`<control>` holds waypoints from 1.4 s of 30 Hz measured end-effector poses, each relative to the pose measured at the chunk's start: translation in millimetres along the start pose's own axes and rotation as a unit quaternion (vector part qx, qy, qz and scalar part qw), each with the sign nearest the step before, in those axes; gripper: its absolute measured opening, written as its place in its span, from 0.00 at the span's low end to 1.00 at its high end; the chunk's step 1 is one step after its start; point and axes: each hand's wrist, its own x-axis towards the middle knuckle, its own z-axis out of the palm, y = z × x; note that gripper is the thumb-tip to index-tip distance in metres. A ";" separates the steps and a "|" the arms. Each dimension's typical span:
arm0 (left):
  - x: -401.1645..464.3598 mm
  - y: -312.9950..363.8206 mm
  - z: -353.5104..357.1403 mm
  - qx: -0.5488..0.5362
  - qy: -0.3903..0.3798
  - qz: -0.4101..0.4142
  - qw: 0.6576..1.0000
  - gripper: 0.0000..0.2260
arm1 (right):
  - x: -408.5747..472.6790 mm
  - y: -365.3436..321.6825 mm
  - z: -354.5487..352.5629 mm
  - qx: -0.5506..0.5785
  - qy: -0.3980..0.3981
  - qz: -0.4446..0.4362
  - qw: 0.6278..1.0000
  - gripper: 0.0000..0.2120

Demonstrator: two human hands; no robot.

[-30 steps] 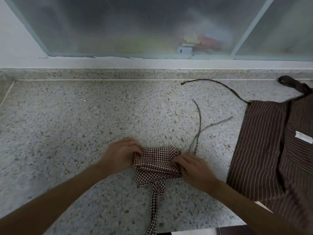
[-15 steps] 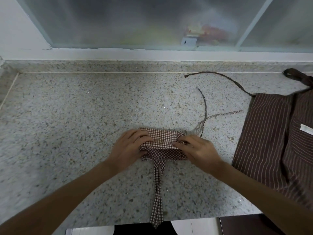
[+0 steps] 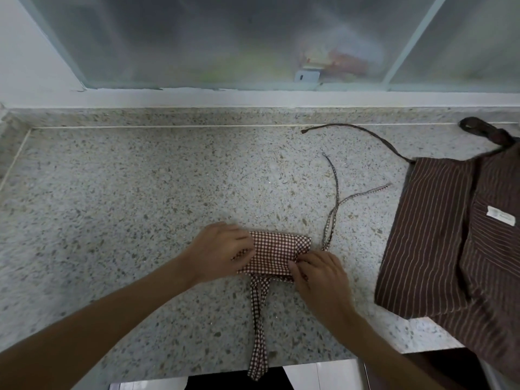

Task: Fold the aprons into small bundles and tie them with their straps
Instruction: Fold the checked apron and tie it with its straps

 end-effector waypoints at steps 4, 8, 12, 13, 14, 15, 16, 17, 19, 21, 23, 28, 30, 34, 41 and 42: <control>14.3 -26.7 1.0 0.030 -0.079 0.055 0.995 0.14 | 4.6 -14.4 17.6 -0.023 -0.023 0.076 0.997 0.17; 10.7 -44.6 -5.6 0.028 -0.123 0.063 0.990 0.19 | 24.4 -7.1 30.9 -0.023 -0.059 0.007 0.998 0.16; -11.5 -48.8 -6.9 0.000 -0.109 0.043 0.993 0.18 | 79.3 -4.2 26.1 -0.056 -0.072 -0.102 0.991 0.11; -15.3 -50.3 -6.9 -0.001 -0.108 0.044 0.993 0.17 | 91.6 -9.7 22.5 -0.070 -0.080 -0.123 0.987 0.12; -17.5 -51.4 -7.2 -0.006 -0.114 0.049 0.992 0.17 | 99.8 -17.9 17.5 -0.082 -0.089 -0.139 0.983 0.14; -18.0 -51.9 -7.2 -0.007 -0.120 0.052 0.991 0.17 | 103.4 -26.8 11.8 -0.082 -0.090 -0.151 0.981 0.15; -16.7 -51.7 -7.3 -0.005 -0.124 0.057 0.991 0.17 | 101.3 -35.7 5.2 -0.067 -0.085 -0.159 0.981 0.15; -14.3 -49.3 -5.4 -0.002 -0.122 0.055 0.991 0.17 | 94.4 -41.1 1.0 -0.035 -0.075 -0.160 0.984 0.13; -10.3 -45.8 -5.8 0.003 -0.118 0.056 0.991 0.15 | 67.7 -52.0 -4.8 0.034 -0.057 -0.129 0.989 0.06; -5.8 -43.3 -4.2 0.017 -0.097 0.058 0.993 0.14 | 37.9 -54.8 -2.5 0.053 -0.070 -0.116 0.989 0.10; -3.5 -43.8 -3.6 0.032 -0.086 0.061 0.994 0.15 | 18.0 -53.8 7.6 0.023 -0.095 -0.131 0.987 0.17; 1.7 -52.6 -5.4 -0.035 -0.153 0.052 0.986 0.27 | 10.8 -50.7 17.0 -0.048 -0.096 -0.116 0.987 0.28; -1.9 -60.9 -11.3 -0.036 -0.226 0.062 0.972 0.38 | 7.8 -46.8 18.2 -0.073 -0.106 -0.111 0.985 0.29; -17.6 -75.2 -9.7 -0.047 -0.236 0.067 0.968 0.38 | 2.5 -44.5 26.3 -0.068 -0.094 -0.122 0.986 0.21; -16.6 -58.0 -2.2 -0.078 -0.125 -0.016 0.989 0.27 | 21.4 -60.3 19.5 0.089 -0.063 0.099 0.989 0.12; -11.6 -53.7 -2.5 -0.094 -0.111 -0.047 0.988 0.25 | 25.1 -61.0 19.5 0.121 -0.072 0.141 0.980 0.11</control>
